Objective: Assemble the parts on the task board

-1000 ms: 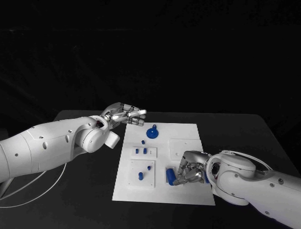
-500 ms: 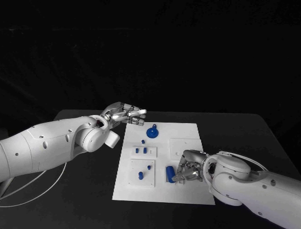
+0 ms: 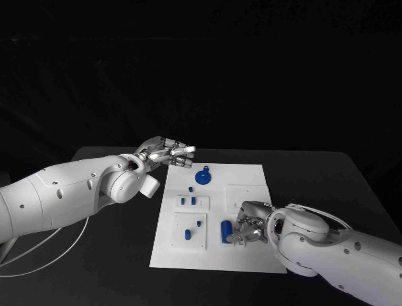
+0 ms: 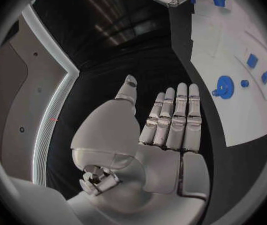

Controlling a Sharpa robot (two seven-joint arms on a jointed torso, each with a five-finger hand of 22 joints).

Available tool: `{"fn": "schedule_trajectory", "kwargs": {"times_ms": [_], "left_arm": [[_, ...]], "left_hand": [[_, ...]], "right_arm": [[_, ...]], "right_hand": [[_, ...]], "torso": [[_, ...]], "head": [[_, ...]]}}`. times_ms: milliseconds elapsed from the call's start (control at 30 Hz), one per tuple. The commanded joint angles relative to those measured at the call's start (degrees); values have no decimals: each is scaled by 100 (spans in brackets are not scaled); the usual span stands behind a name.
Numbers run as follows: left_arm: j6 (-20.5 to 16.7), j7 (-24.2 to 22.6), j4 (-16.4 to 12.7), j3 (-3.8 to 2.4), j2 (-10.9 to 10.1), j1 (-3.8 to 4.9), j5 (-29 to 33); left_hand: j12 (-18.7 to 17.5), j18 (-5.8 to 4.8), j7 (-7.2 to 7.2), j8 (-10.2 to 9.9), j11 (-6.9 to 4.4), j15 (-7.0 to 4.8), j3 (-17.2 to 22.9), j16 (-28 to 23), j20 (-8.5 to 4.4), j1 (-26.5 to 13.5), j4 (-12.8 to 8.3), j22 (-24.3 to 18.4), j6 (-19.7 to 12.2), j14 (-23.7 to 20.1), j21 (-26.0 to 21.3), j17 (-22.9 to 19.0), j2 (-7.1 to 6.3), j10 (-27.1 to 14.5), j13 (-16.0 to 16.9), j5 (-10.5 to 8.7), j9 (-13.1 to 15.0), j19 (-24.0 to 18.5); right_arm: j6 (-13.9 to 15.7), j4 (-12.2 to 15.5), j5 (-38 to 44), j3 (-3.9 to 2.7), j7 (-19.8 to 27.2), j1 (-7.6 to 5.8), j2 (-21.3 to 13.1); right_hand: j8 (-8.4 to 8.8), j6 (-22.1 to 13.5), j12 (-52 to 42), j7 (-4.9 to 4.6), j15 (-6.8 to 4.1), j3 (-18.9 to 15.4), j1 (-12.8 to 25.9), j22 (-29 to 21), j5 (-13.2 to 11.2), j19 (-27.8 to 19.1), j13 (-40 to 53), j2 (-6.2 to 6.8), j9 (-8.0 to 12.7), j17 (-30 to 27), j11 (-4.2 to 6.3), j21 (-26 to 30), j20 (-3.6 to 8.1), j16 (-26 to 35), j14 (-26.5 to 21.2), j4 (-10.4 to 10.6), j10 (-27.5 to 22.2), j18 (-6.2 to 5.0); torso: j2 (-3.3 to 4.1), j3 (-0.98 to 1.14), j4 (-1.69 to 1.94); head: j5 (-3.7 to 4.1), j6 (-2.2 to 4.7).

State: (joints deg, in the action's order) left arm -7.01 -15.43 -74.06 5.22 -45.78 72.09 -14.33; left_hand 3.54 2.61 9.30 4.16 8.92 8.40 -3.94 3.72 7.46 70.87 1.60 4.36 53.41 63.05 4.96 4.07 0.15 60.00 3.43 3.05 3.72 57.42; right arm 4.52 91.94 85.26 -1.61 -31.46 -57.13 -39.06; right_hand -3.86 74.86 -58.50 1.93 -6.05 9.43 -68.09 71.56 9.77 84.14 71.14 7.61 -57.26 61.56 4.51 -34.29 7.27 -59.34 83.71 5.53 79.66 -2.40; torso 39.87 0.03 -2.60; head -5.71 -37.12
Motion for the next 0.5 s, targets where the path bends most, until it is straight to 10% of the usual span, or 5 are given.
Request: {"fn": "schedule_trajectory", "kwargs": {"times_ms": [33, 500], "left_arm": [[101, -17, -5, -4, 17, 9, -19], [100, -12, 7, -3, 27, 9, -23]], "left_hand": [[-11, 99, 42, 38, -4, -5, -21, -19, 11, -13, 26, 5, 3, -36, 14, 8, 31, -42, 9, 8, 2, -25], [-11, 99, 42, 37, -4, -3, -22, -18, 13, -7, 19, 5, -1, -40, 14, 9, 39, -45, 9, 9, 2, -31]], "right_arm": [[-90, 3, 39, -1, 40, 8, 18], [-164, -22, 182, 14, 79, 28, 62]], "right_hand": [[15, 18, -29, 17, -33, 1, 42, -9, -11, 265, 6, 43, -7, -6, 5, -24, 42, -24, -9, -17, 39, 62], [16, 38, -23, 14, -29, -62, -45, -22, -169, 263, 13, 115, -20, -24, 1, -24, 38, -23, -12, 69, 41, 63]], "torso": [[0, 0, -3], [-2, 4, -5]], "head": [[6, -3], [-7, -7]]}}
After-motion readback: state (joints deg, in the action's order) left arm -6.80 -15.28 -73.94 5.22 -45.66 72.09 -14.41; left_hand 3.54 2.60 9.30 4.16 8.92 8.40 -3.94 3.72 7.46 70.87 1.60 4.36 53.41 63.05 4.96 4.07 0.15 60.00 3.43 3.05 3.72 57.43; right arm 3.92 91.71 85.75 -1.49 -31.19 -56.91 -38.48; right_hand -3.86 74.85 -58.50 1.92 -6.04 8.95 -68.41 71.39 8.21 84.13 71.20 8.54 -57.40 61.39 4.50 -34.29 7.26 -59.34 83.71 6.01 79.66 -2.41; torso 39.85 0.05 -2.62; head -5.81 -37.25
